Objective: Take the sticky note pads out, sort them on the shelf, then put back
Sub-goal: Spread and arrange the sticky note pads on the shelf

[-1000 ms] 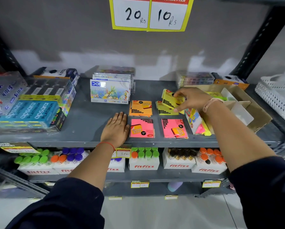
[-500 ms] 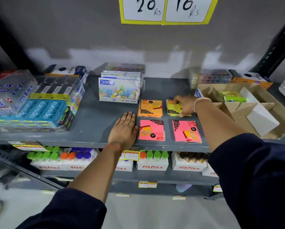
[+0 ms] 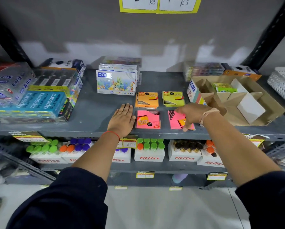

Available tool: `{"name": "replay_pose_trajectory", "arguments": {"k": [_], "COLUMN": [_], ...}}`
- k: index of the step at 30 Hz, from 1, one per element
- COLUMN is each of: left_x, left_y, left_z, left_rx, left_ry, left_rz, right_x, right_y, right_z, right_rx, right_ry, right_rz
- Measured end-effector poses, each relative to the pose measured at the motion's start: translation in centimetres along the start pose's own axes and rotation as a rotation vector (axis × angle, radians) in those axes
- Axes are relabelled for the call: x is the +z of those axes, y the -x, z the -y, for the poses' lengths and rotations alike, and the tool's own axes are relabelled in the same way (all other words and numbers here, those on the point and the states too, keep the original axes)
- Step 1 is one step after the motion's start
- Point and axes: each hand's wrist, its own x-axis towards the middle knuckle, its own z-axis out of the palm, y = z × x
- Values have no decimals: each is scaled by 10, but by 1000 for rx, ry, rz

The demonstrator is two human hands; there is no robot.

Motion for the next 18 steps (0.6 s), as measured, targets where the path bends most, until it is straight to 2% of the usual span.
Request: {"name": "replay_pose_trajectory", "arguments": {"k": [7, 11, 14, 18], "left_x": [-1, 2, 3, 4], "left_y": [0, -1, -1, 0], "left_z": [4, 5, 4, 4], "left_rx": [18, 18, 1, -14], "left_ry": [18, 42, 41, 46], "left_rz": [3, -55, -73, -109], "right_x": [0, -21, -27, -10], "right_y": [4, 11, 3, -13], "right_z": [-6, 13, 47, 76], "right_rx": [-43, -138, -249, -283], "right_ry": [-244, -413, -391, -302], "right_rz": [-111, -278, -277, -208]}}
